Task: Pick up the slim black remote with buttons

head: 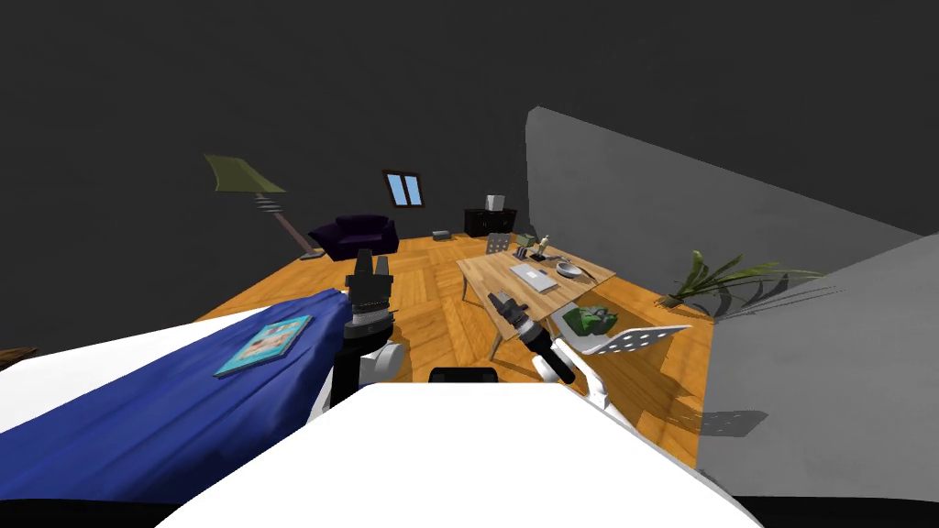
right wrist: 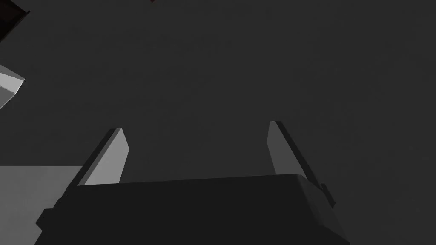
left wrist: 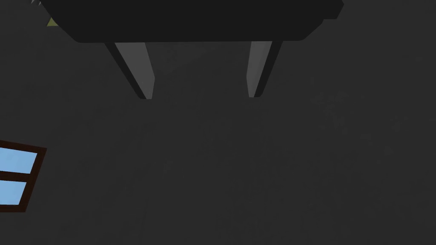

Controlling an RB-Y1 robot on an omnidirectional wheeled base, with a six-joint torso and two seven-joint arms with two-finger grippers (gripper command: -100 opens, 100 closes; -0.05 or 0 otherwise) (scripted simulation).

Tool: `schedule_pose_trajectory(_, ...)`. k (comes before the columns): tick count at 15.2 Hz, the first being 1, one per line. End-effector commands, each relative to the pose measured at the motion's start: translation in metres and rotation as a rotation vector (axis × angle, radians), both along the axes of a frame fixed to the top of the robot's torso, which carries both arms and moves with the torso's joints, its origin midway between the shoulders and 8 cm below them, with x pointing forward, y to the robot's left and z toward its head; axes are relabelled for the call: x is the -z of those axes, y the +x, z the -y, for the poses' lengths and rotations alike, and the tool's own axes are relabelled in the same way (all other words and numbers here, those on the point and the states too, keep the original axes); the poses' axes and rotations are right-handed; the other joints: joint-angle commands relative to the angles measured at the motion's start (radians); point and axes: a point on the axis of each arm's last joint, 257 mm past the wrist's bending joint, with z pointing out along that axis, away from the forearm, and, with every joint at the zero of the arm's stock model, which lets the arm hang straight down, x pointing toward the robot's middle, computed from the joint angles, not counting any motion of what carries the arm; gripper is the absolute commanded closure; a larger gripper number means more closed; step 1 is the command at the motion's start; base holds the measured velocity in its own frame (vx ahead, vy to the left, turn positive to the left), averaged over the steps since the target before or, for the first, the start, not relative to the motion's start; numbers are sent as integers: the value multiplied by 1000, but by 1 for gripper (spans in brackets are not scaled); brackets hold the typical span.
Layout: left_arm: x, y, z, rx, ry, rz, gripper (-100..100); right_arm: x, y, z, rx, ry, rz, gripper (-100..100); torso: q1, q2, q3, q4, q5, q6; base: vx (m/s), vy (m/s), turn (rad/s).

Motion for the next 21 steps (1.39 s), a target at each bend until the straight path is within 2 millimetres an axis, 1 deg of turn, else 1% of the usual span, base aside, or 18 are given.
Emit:
schedule_pose_trajectory(1, 0, 0, 0, 0, 0, 0, 0, 33, -6, -8, -41, -110, -22, -100, 0, 0, 0, 0, 0, 0, 29, 51, 206)
schedule_pose_trajectory(2, 0, 0, 0, 0, 0, 0, 0, 36, -6, -6, -45, -124, -25, -100, 1, 0, 0, 0, 0, 0, 34, 52, 152)
schedule_pose_trajectory(3, 0, 0, 0, 0, 0, 0, 0, 57, -11, -12, -76, -192, -35, -100, 1, -1, -1, 0, 0, 0, 38, 54, 176)
schedule_pose_trajectory(5, 0, 0, 0, 0, 0, 0, 0, 63, -12, -6, -79, -217, -43, -100, 1, -1, -1, 0, 0, 0, 28, 40, 113)
schedule_pose_trajectory(6, 0, 0, 0, 0, 0, 0, 0, 89, -18, -6, -111, -301, -59, -100, 0, -1, -1, 0, 0, 0, 27, 31, 132)
schedule_pose_trajectory(7, 0, 0, 0, 0, 0, 0, 0, 91, -19, -3, -113, -312, -60, -100, 0, -1, 0, 0, 0, 0, 30, 31, 154)
schedule_pose_trajectory(8, 0, 0, 0, 0, 0, 0, 0, 113, -26, -4, -147, -385, -68, -100, -1, -1, -1, 0, 0, 0, 45, 31, 248)
schedule_pose_trajectory(10, 0, 0, 0, 0, 0, 0, 0, 119, -26, 3, -147, -409, -77, -100, -1, -2, -1, 0, 0, 0, 41, 23, 110)
schedule_pose_trajectory(11, 0, 0, 0, 0, 0, 0, 0, 145, -35, 10, -180, -495, -92, -100, -1, -1, -1, 0, 0, 1, 36, 30, 124)
schedule_pose_trajectory(12, 0, 0, 0, 0, 0, 0, 0, 146, -35, 14, -182, -507, -94, -100, -1, -1, -1, 0, 0, 0, 42, 26, 163)
schedule_pose_trajectory(13, 0, 0, 0, 0, 0, 0, 0, 168, -43, 19, -214, -584, -102, -100, -1, -1, -1, 0, 0, 0, 53, 25, 227)
schedule_pose_trajectory(14, 0, 0, 0, 0, 0, 0, 0, 173, -45, 27, -218, -606, -110, -100, -1, -2, -1, 0, 0, 0, 58, 14, 177)
schedule_pose_trajectory(15, 0, 0, 0, 0, 0, 0, 0, 173, -45, 27, -218, -606, -110, -100, -2, -3, -1, -1, 0, 0, 44, 1, 45)
schedule_pose_trajectory(16, 0, 0, 0, 0, 0, 0, 0, 196, -55, 41, -256, -700, -121, -100, -2, -2, -1, 0, 0, 1, 56, 14, 162)
schedule_pose_trajectory(17, 0, 0, 0, 0, 0, 0, 0, 199, -55, 44, -253, -706, -127, -100, -2, -3, -1, 0, 0, 0, 56, 8, 158)
schedule_pose_trajectory(18, 0, 0, 0, 0, 0, 0, 0, 217, -62, 62, -285, -798, -132, -100, -2, -3, -2, -1, -1, 0, 66, 10, 188)
schedule_pose_trajectory(20, 0, 0, 0, 0, 0, 0, 0, 223, -66, 65, -289, -804, -144, -100, -2, -3, -2, -1, 0, 0, 58, 2, 111)
schedule_pose_trajectory(21, 0, 0, 0, 0, 0, 0, 0, 241, -76, 84, -326, -896, -151, -100, -3, -3, -2, -1, -1, 0, 55, 7, 152)
